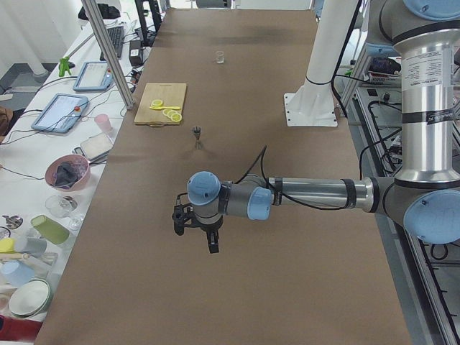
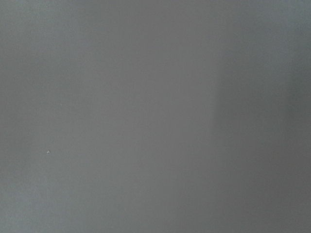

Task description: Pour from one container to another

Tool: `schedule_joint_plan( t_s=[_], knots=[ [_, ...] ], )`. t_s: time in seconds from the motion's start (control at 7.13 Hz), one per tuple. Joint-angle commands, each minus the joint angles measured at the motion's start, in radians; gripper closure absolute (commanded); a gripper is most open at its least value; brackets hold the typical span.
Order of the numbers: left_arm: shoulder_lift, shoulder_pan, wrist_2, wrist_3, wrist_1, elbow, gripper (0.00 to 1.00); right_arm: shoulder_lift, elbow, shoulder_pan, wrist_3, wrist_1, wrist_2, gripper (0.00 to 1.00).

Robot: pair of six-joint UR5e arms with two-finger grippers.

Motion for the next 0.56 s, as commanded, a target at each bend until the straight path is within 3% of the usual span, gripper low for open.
schedule_joint_plan(
  t_s=[0.0,0.42],
  knots=[
    [0.013,-0.001,0.000,0.003,0.046,-0.039,0.01,0.000,0.000,0.000,0.000,0.000,0.000,0.00],
    [0.061,0.004,-0.001,0.006,0.043,-0.062,0.01,0.000,-0.002,0.000,0.000,-0.002,0.000,0.00]
  ],
)
